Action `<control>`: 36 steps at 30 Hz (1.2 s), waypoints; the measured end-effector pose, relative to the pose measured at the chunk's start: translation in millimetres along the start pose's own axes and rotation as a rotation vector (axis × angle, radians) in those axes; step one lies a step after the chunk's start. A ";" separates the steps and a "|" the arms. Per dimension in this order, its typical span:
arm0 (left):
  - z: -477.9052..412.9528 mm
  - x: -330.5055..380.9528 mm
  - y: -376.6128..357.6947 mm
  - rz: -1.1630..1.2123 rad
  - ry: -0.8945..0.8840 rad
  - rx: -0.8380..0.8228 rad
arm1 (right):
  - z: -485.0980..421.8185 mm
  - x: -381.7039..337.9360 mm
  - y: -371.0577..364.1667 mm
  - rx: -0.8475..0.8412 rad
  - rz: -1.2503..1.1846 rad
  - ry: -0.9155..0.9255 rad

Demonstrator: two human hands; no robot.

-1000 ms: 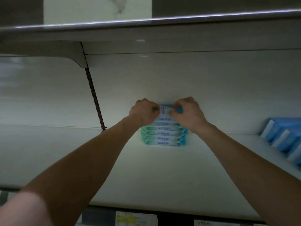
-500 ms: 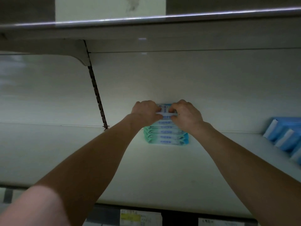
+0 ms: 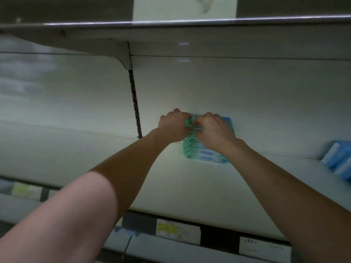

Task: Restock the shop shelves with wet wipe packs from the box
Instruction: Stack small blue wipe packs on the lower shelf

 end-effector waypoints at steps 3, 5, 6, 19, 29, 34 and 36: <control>22.0 -15.0 13.3 -0.038 0.096 0.018 | -0.6 -22.7 -0.1 -0.003 -0.048 0.066; 39.7 -26.5 24.0 -0.087 0.165 0.034 | -0.3 -40.1 0.3 -0.008 -0.072 0.128; 49.0 -32.1 29.7 -0.116 0.205 0.040 | 0.4 -49.8 0.7 -0.015 -0.088 0.163; 235.5 -78.7 106.8 -0.379 0.785 0.070 | 85.4 -199.5 14.3 -0.113 -0.278 0.685; 449.8 -74.0 171.5 -0.446 1.229 0.125 | 230.8 -334.1 54.2 -0.138 -0.418 1.125; 566.4 -64.1 193.2 -0.473 1.453 0.137 | 330.5 -400.8 68.8 -0.210 -0.501 1.318; 613.0 -56.2 200.0 -0.477 1.537 0.130 | 373.5 -423.5 77.0 -0.231 -0.531 1.390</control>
Point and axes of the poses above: each hand's wrist, its own z-axis away from the middle knuckle, its own y-axis out of the back of the hand, x = y × z, the point moved 2 cm from there along -z, towards the middle knuckle, and after that the axes turned 7 degrees about x, right-handed, at the moved point
